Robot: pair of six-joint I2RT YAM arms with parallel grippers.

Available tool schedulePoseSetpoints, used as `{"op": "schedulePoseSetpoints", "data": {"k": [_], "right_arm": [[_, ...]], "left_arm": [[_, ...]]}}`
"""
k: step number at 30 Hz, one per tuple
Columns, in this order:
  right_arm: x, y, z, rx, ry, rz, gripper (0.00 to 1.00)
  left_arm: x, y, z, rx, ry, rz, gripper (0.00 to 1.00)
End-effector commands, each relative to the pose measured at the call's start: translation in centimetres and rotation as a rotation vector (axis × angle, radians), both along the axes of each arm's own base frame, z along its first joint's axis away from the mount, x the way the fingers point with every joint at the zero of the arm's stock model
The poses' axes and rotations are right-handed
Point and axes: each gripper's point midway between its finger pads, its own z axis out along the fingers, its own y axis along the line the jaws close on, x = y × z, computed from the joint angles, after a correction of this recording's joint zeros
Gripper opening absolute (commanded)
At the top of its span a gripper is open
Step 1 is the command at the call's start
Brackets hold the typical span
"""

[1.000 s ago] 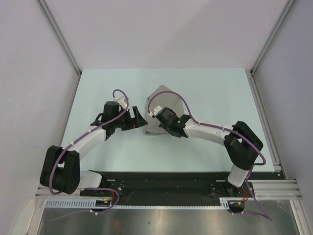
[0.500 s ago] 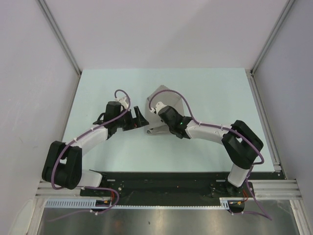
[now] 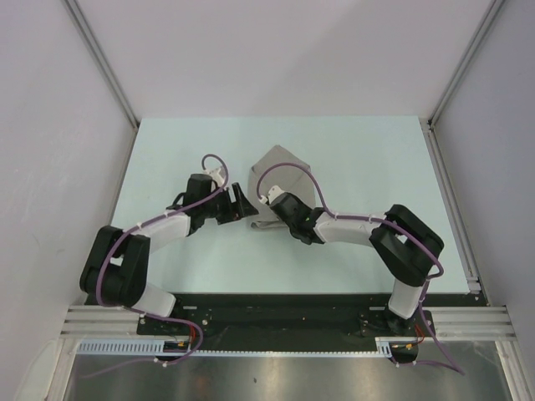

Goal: Fold the napkin, place the utensils inside, and roll it up
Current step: Fold the napkin

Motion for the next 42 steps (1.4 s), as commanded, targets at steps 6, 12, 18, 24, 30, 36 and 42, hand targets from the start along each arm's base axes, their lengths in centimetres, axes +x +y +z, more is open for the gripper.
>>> {"op": "schedulePoseSetpoints", "data": {"k": [6,12,18,24,30,36,42], "right_arm": [[-0.4,0.6,-0.5,0.046,0.007,-0.021,0.00],[-0.8,0.5,-1.5,0.035,0.038,-0.021,0.00],[-1.0,0.1,-2.3,0.009,0.052,-0.021,0.00],[-1.4,-0.2,-2.6,0.000,0.087,-0.022,0.00],[-2.4,-0.6,-2.2,0.007,0.117,-0.041,0.10],[-2.6,-0.6,-0.4,0.053,0.108,-0.045,0.39],[-3.0,-0.5,3.0,0.172,0.108,-0.051,0.62]], "left_arm": [[0.4,-1.7,-1.1,-0.080,0.033,-0.017,0.72],[0.2,-2.1,-2.1,-0.099,0.070,-0.021,0.62],[0.1,-2.1,-2.5,-0.103,0.082,-0.018,0.49],[0.0,-1.9,-3.3,-0.091,0.100,-0.010,0.30],[0.1,-2.0,-3.2,-0.100,0.098,-0.007,0.20],[0.1,-2.0,-3.2,-0.105,0.100,-0.003,0.19],[0.3,-1.7,-2.4,-0.090,0.078,0.010,0.52]]}}
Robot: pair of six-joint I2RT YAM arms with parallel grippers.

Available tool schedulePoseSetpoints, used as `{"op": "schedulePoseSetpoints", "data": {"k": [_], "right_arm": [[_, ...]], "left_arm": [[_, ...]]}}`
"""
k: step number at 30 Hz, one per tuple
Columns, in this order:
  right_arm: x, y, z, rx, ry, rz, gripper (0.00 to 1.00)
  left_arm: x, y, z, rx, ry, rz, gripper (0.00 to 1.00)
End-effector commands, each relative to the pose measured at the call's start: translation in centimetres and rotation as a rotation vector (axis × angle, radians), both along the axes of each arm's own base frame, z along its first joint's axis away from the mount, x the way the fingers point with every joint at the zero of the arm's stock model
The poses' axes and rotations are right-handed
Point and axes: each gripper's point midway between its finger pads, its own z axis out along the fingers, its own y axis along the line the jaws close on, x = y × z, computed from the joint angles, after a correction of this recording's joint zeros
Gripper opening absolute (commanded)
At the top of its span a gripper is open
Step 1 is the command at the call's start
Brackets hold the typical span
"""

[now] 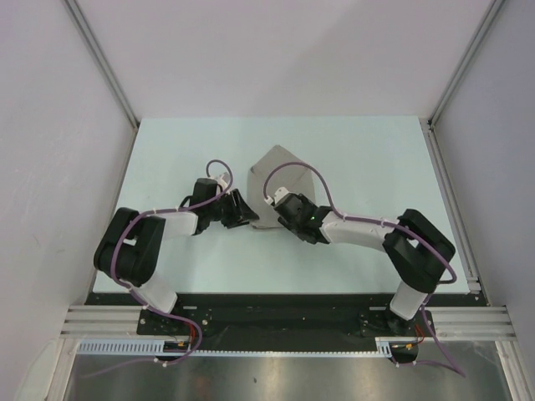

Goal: Fold the napkin, place the utensils inside, and roll it up
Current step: Fold the napkin

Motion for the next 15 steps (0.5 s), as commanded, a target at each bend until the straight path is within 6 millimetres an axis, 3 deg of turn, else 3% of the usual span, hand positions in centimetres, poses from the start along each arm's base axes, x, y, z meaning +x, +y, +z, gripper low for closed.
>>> {"op": "schedulePoseSetpoints", "data": {"k": [1,4,9,13,15], "right_arm": [[-0.3,0.2,4.2,0.139,-0.016,-0.021,0.64],[-0.9,-0.5,5.6,0.243,0.019,-0.031,0.73],[-1.7,-0.1,5.7,0.515,0.177,-0.089,0.81],[-1.9,2.6,5.8,0.699,0.301,-0.125,0.81],[-1.5,4.4,6.8,0.798,0.314,-0.139,0.79]], "left_arm": [[0.2,-0.2,1.4,-0.006,-0.047,-0.006,0.59],[0.1,0.2,1.5,0.019,-0.055,0.002,0.68],[-0.1,0.9,2.3,0.043,-0.089,0.021,0.81],[-0.7,0.7,2.4,0.020,-0.093,0.007,0.86],[-0.8,0.4,2.7,-0.008,-0.101,0.004,0.85]]}}
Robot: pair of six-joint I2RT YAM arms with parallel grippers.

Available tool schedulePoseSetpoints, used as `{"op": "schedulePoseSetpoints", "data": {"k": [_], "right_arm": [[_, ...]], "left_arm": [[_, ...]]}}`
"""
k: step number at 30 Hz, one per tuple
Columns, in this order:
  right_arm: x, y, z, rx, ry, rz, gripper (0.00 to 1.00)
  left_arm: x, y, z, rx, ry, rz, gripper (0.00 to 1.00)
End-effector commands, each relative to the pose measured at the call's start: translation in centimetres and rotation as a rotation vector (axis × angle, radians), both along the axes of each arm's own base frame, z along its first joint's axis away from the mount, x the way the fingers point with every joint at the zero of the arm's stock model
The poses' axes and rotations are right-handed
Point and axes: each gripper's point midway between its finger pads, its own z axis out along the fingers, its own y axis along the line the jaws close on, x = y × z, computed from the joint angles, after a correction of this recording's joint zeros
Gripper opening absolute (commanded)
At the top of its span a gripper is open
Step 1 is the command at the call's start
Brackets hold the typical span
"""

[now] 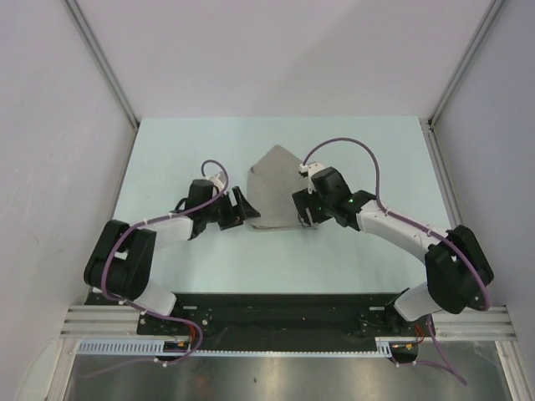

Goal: Fold the napkin, place the utensils inside, and roll it up
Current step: Fold the napkin

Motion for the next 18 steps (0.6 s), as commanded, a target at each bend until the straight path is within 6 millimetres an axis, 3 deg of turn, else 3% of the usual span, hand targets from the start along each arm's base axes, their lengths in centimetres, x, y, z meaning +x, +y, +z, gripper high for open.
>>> {"op": "schedulePoseSetpoints", "data": {"k": [1,4,8,18], "right_arm": [[-1.4,5.8,1.3,0.306,0.140,0.024,0.78],[-1.3,8.1,1.7,0.421,0.169,0.045,0.75],[-1.3,9.5,0.1,0.446,0.209,0.064,0.66],[0.0,9.2,-4.5,0.413,0.247,0.046,0.62]], "left_arm": [[-0.5,-0.6,0.8,-0.037,-0.043,-0.027,0.84],[-0.8,-0.5,0.6,-0.041,-0.035,-0.024,0.81],[-0.9,-0.7,0.6,-0.056,-0.028,-0.022,0.76],[-0.4,-1.3,0.3,-0.092,-0.007,-0.025,0.71]]}}
